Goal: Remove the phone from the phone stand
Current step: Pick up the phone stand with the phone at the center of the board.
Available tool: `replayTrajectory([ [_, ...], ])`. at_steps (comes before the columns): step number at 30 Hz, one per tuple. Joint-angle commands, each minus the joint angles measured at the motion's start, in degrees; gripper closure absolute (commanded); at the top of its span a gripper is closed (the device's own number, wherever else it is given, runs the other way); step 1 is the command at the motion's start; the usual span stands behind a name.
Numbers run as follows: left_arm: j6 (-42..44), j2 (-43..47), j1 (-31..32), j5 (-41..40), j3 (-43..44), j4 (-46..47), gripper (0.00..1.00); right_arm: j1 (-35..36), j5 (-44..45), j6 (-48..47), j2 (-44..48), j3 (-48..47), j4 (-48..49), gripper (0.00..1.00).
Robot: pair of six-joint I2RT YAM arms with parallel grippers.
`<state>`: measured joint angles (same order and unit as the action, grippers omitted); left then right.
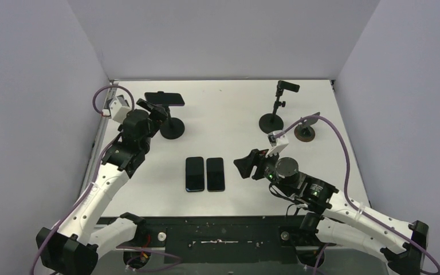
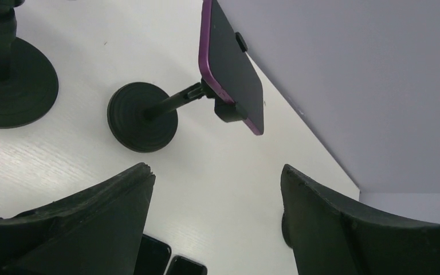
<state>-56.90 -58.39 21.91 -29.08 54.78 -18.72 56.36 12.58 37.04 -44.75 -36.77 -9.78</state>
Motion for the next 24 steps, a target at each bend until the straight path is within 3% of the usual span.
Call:
replayTrajectory([
  [1, -3.1, -1.7, -2.9, -0.7, 0.5, 10.9, 0.24, 0.4, 0.5, -1.0, 3.6, 0.7, 2.5, 0.37],
  [9, -4.3, -7.9, -7.2, 1.5, 1.9, 15.6, 0.36, 0.4, 1.6, -1.4, 6.6, 0.1, 0.6, 0.37],
  [24, -5.9, -14.8, -9.7, 3.5, 2.5, 22.9, 0.53, 0.4, 2.5, -1.6, 7.4, -0.8, -1.4, 0.37],
])
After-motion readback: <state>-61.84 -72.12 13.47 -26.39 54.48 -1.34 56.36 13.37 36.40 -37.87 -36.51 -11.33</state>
